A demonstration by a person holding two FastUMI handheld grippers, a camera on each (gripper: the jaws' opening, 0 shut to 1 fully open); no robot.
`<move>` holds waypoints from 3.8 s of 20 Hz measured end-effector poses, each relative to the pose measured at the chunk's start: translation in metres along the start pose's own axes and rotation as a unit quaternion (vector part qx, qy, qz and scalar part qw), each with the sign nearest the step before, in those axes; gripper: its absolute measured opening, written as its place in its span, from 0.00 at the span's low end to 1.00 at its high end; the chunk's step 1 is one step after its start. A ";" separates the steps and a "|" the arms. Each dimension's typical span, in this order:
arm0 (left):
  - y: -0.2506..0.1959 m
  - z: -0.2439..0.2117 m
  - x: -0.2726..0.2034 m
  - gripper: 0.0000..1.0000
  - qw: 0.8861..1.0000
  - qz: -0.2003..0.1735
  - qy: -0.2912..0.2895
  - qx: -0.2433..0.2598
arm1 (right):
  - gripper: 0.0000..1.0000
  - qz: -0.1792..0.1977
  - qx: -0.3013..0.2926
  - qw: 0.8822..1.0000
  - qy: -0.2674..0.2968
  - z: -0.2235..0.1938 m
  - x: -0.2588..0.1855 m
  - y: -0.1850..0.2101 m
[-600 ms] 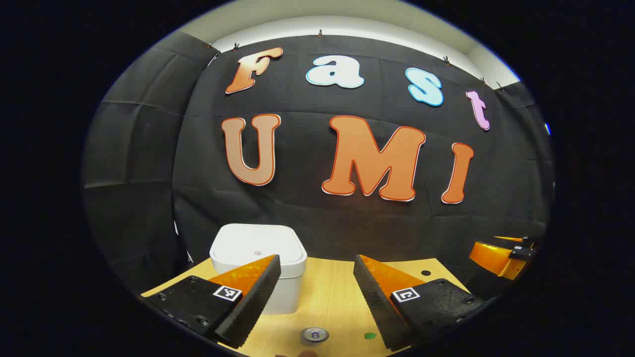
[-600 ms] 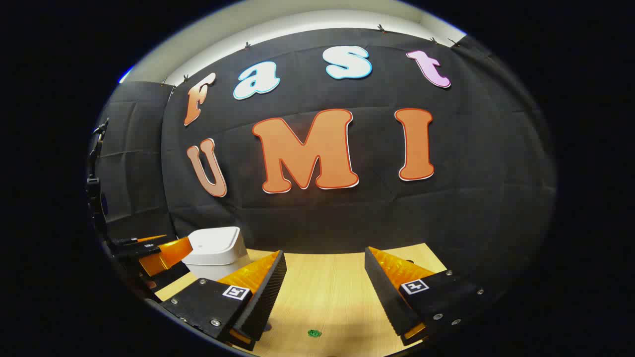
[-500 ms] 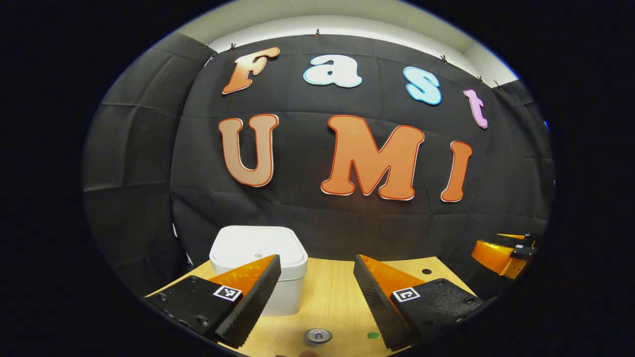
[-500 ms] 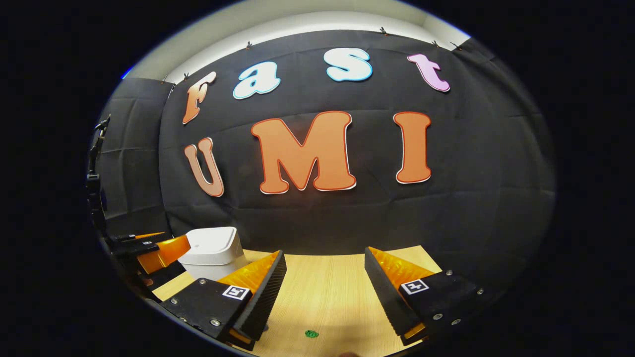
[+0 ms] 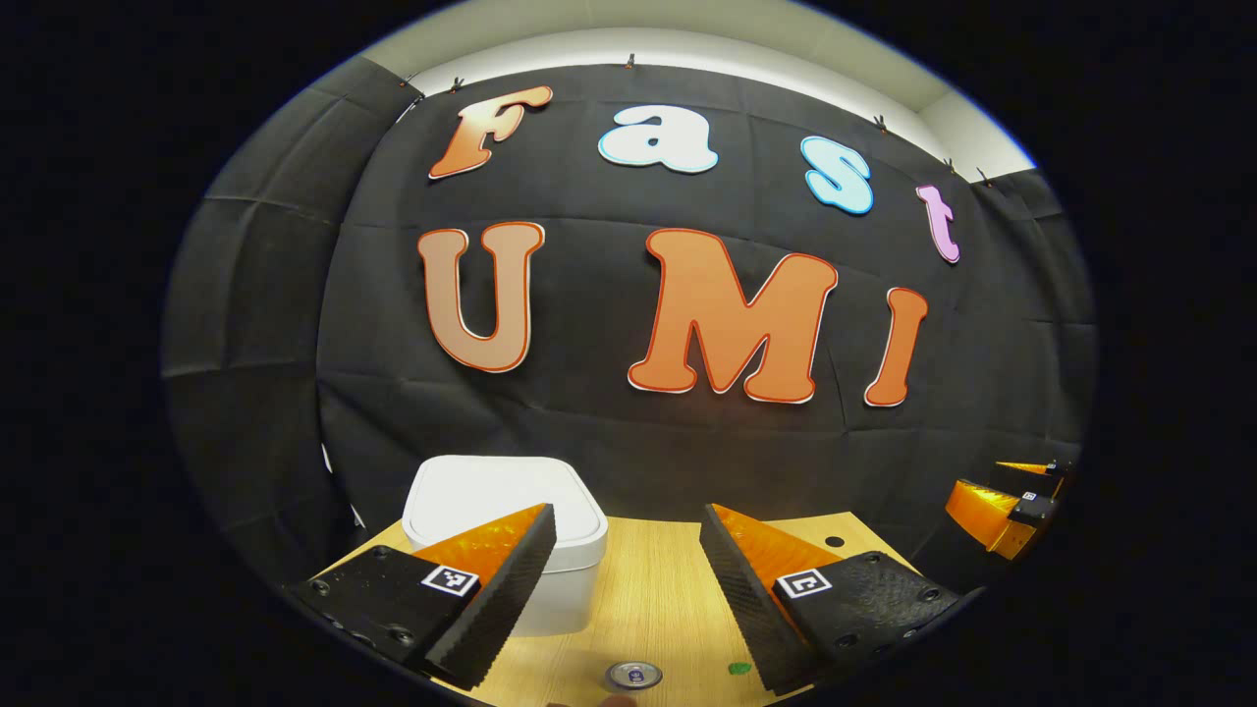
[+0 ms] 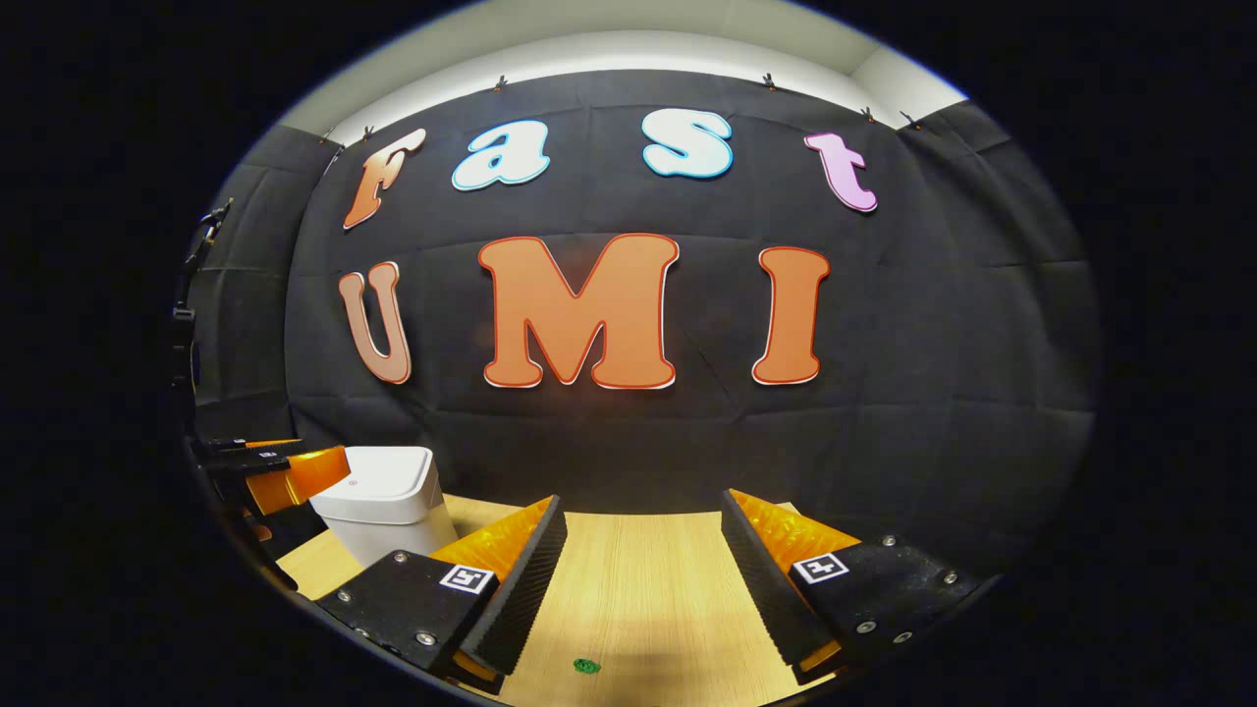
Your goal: Press the lid of the desktop garbage bin to open it, pick up the crumpled paper on the desktop and throw it into the bin, then pick up the pop can on the desktop and drop it into the bin, and finally close the garbage bin lid.
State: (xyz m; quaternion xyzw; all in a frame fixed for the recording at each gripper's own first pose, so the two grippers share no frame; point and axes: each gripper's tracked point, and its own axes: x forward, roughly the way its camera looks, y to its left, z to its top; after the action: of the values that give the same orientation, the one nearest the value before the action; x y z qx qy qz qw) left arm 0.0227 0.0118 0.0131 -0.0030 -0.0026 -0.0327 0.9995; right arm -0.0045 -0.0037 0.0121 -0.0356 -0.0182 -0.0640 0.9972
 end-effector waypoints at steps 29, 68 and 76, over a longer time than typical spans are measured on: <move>0.016 0.022 0.001 0.94 0.999 0.017 -0.032 0.013 | 0.95 0.003 -0.005 1.000 -0.008 0.011 0.000 -0.009; 0.106 0.039 0.044 0.00 0.998 0.043 0.049 0.009 | 0.95 -0.004 0.007 1.000 0.012 0.003 -0.011 -0.018; 0.127 -0.015 0.114 0.00 0.977 0.035 0.210 0.003 | 0.95 -0.013 0.031 0.999 0.033 -0.009 -0.009 -0.031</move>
State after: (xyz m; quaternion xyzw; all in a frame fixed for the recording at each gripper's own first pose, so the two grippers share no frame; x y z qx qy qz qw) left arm 0.1444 0.1305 -0.0021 0.0067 0.2070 0.0026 0.9783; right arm -0.0171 -0.0338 0.0047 -0.0026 0.0118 -0.0773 0.9969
